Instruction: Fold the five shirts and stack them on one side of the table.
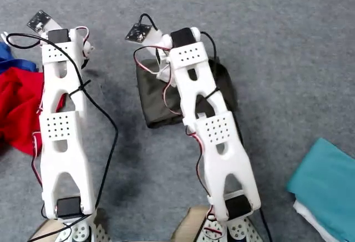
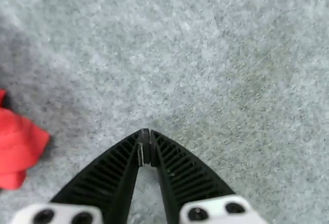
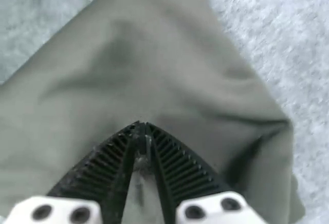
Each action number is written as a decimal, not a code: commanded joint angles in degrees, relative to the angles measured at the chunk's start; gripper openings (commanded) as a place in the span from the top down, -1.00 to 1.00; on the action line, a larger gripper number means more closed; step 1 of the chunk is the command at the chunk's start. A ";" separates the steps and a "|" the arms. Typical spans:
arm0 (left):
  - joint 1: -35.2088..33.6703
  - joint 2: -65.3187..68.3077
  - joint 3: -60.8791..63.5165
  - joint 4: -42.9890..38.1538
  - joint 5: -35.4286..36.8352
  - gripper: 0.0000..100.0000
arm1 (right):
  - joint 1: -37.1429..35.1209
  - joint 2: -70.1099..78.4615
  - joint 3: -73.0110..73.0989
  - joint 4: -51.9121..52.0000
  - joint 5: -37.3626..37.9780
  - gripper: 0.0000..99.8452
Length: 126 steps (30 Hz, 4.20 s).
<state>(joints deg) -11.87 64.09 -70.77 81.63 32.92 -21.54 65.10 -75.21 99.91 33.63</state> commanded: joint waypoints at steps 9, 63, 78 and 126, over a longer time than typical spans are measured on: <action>1.41 -0.57 -2.64 -0.70 0.18 0.96 | 9.71 -4.18 5.85 2.46 2.11 0.99; 1.49 -0.57 -2.37 -0.79 0.09 0.96 | 16.40 1.71 0.92 -34.02 6.86 0.99; 1.58 -0.57 -2.64 -0.62 0.09 0.96 | 14.02 -3.65 -20.35 -16.79 6.86 0.99; 21.54 11.74 -20.04 14.95 -2.55 0.96 | 25.71 -46.81 77.93 -29.10 -5.71 0.99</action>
<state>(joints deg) 10.46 76.04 -88.97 97.89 30.73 2.11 22.73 4.26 71.08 27.03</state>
